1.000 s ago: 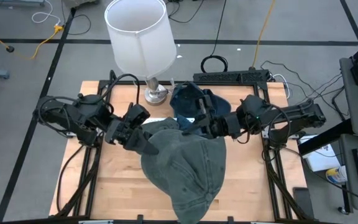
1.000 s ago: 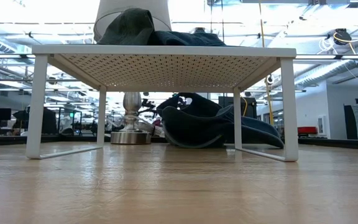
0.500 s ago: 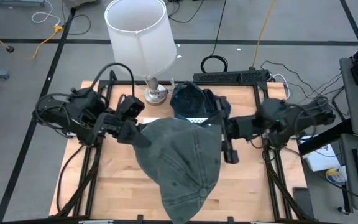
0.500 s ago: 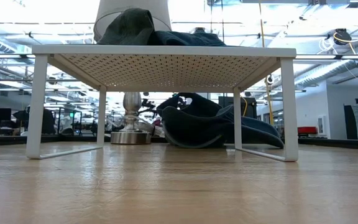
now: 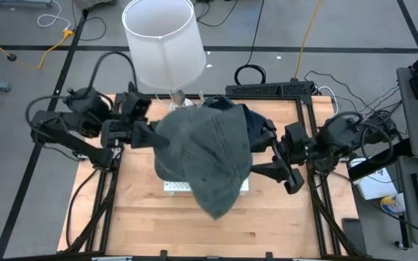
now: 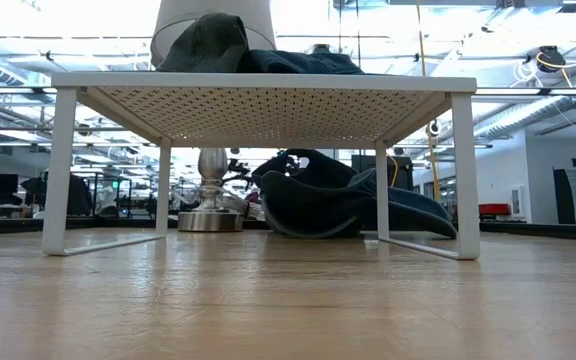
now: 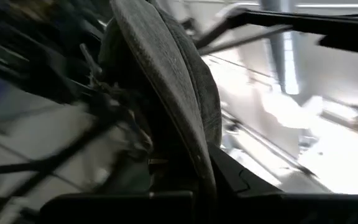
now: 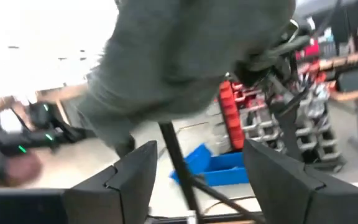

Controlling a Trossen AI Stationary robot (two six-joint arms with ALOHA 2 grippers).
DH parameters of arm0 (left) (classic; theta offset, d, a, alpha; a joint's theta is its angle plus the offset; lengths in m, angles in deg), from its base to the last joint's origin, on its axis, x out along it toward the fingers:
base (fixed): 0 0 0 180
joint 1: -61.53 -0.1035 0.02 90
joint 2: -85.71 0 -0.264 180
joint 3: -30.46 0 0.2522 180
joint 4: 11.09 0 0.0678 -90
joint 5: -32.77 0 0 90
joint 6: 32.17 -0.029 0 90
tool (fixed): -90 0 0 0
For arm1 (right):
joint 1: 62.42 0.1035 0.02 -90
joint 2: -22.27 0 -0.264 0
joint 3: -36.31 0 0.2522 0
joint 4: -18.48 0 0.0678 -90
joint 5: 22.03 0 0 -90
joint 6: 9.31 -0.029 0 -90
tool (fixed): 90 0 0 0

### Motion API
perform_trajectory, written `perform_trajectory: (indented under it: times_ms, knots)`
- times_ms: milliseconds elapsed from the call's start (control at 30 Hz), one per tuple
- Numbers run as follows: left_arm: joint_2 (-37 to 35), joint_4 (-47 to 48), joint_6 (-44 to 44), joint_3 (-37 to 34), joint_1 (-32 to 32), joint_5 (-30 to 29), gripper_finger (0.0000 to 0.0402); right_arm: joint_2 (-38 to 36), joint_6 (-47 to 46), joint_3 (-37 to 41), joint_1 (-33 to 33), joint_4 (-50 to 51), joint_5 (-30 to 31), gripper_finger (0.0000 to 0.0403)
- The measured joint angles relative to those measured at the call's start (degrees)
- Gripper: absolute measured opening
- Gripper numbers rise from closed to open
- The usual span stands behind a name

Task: Pick & Place hat
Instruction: Stack the right black cap on top of the other black cap on the shelf

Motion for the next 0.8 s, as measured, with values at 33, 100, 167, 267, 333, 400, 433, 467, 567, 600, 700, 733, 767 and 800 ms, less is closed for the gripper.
perform_trajectory:
  times_ms: [33,100,167,267,333,400,433,467,567,600,700,733,767,800]
  knots:
    - [-1.0,2.4,-1.4,0.0,0.0,-1.7,0.0007,0.2,-2.5,0.0,-0.1,-0.1,0.0,0.0227]
    - [-2.9,7.5,-4.0,0.0,0.0,-5.2,0.0007,0.6,-7.2,0.0,-0.1,-0.1,0.5,0.0223]
    - [-4.4,11.9,-6.0,0.0,0.5,-8.6,0.0007,1.2,-11.4,0.0,-0.2,0.0,2.8,0.0219]
    - [-6.2,16.3,-7.8,0.0,1.6,-13.8,0.0007,1.9,-15.6,0.0,-0.2,0.0,6.0,0.0213]
    - [-7.1,18.1,-8.4,0.0,2.4,-16.3,0.0007,2.5,-17.7,0.0,-0.3,-0.4,6.5,0.0211]
    - [-7.6,20.1,-8.5,0.0,3.1,-18.7,0.0007,3.3,-20.1,0.0,-0.9,-1.1,7.0,0.0210]
    - [-7.7,20.9,-8.5,0.0,3.5,-20.0,0.0007,3.7,-21.2,0.0,-1.2,-1.8,7.1,0.0210]
    - [-7.7,21.5,-8.5,0.0,3.9,-21.0,0.0007,4.1,-21.9,0.0,-1.3,-2.2,7.1,0.0210]
    - [-7.2,22.7,-8.5,0.0,5.1,-23.0,0.0007,5.0,-22.7,0.0,-1.9,-3.4,7.2,0.0210]
    - [-7.0,22.7,-8.5,0.0,5.4,-23.3,0.0007,5.3,-22.7,0.0,-2.3,-3.4,7.2,0.0210]
    - [-6.5,22.7,-8.5,0.0,6.1,-23.5,0.0007,5.8,-24.5,0.0,-3.1,-3.0,7.2,0.0210]
    - [-6.4,22.7,-8.5,0.0,6.4,-23.6,0.0007,6.0,-25.6,0.0,-3.5,-3.0,7.2,0.0210]
    - [-6.3,22.6,-8.6,0.0,6.5,-24.0,0.0007,6.1,-26.7,0.0,-3.8,-2.7,7.2,0.0210]
    - [-6.3,22.6,-8.6,0.0,6.8,-24.6,0.0007,6.1,-28.2,0.0,-4.0,-1.7,7.1,0.0210]
